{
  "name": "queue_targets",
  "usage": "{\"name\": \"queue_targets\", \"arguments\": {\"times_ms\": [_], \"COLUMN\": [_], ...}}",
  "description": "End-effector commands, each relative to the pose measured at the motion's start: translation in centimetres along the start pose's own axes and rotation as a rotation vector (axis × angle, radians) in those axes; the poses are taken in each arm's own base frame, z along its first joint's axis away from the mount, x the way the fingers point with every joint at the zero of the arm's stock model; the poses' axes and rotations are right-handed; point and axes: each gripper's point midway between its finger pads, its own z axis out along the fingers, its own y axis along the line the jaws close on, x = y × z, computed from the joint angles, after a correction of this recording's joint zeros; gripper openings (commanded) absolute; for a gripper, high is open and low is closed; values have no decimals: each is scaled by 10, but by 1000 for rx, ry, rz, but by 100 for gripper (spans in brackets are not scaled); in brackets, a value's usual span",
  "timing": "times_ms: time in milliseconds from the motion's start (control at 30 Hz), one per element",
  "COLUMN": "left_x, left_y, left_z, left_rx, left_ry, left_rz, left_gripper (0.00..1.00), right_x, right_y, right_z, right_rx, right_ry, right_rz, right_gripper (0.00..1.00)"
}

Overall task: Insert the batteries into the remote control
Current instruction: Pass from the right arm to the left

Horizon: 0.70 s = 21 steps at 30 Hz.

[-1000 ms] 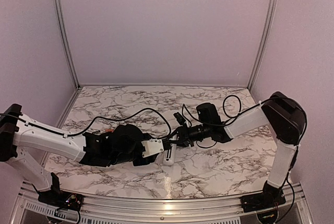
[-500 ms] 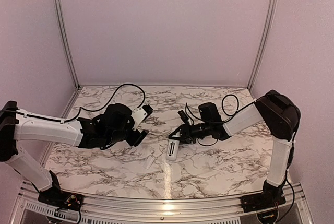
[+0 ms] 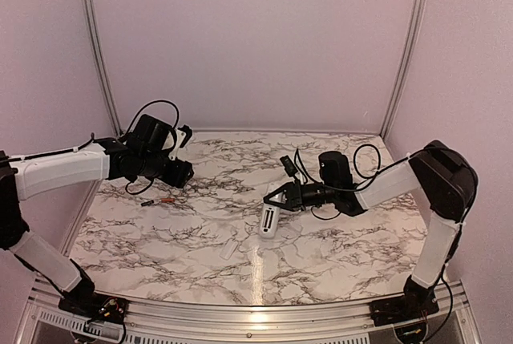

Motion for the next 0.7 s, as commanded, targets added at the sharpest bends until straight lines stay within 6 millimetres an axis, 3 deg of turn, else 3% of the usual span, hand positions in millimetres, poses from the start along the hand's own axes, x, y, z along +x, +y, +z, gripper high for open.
{"name": "queue_targets", "arguments": {"times_ms": [0,200,400,533,667], "left_x": [33,69,82,90,91], "left_y": [36,75,101,100,82], "left_z": [1,8,10,18,29], "left_rx": [-54,-164,-186,-137,-31], "left_ry": [188,336,388,418,423], "left_rz": [-51,-43,-92,-113,-107], "left_gripper": [68,67,62,58,55], "right_x": [-9,-6,-4,-3,-3], "right_y": [16,16,17,15,13], "right_z": [-7,-6,-6,-4,-3], "right_rx": [-48,-62,-78,-83,-86], "right_ry": [-38,-29,-22,-13,-13], "right_rz": [-98,-100,-99,-91,-86], "right_gripper": [0,0,0,0,0]}}
